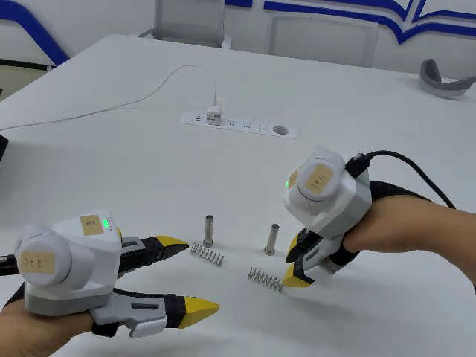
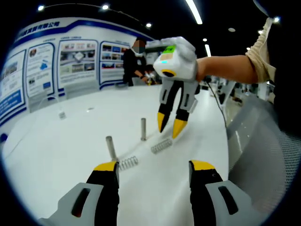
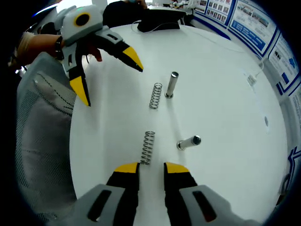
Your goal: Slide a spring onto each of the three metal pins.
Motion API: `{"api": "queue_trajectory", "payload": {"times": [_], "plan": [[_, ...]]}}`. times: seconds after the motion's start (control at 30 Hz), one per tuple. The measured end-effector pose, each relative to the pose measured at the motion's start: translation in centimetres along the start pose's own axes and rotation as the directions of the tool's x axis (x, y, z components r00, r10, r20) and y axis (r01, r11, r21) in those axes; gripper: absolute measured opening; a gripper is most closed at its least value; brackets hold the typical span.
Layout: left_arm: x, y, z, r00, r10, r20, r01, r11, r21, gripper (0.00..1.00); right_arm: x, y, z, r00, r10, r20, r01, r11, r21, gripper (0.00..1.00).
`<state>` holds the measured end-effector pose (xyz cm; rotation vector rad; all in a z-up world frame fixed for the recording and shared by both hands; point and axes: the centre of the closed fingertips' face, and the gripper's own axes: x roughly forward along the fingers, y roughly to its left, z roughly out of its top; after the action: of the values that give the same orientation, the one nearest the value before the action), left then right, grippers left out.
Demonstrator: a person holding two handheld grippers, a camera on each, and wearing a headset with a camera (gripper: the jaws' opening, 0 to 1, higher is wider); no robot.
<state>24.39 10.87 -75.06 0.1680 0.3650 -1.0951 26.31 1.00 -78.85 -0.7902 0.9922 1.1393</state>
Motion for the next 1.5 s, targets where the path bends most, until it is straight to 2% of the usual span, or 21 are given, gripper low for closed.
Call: {"api": "queue_trajectory", "payload": {"times": [0.7,0.9,1.23,1.5], "plan": [[0.0,-0.2,0.0,1.0000,-0.007,-0.005,0.007,1.000,0.000,0.60,2.1,0.9,-0.5,0.9996,0.027,-0.008,-0.027,0.998,0.048,0.17],[0.1,-0.3,0.1,0.9999,-0.010,-0.007,0.010,1.000,0.003,0.60,2.0,0.6,-0.5,0.9997,0.023,0.000,-0.023,0.998,0.064,0.14],[0.4,-0.8,0.2,0.9997,-0.024,-0.010,0.024,1.000,0.011,0.59,2.0,0.6,-0.5,0.9999,-0.009,-0.005,0.009,1.000,0.015,0.12],[1.2,-1.5,0.6,0.9984,-0.054,-0.016,0.054,0.998,0.031,0.57,0.8,1.0,-0.3,0.9999,-0.010,0.010,0.010,1.000,0.006,0.12]]}}
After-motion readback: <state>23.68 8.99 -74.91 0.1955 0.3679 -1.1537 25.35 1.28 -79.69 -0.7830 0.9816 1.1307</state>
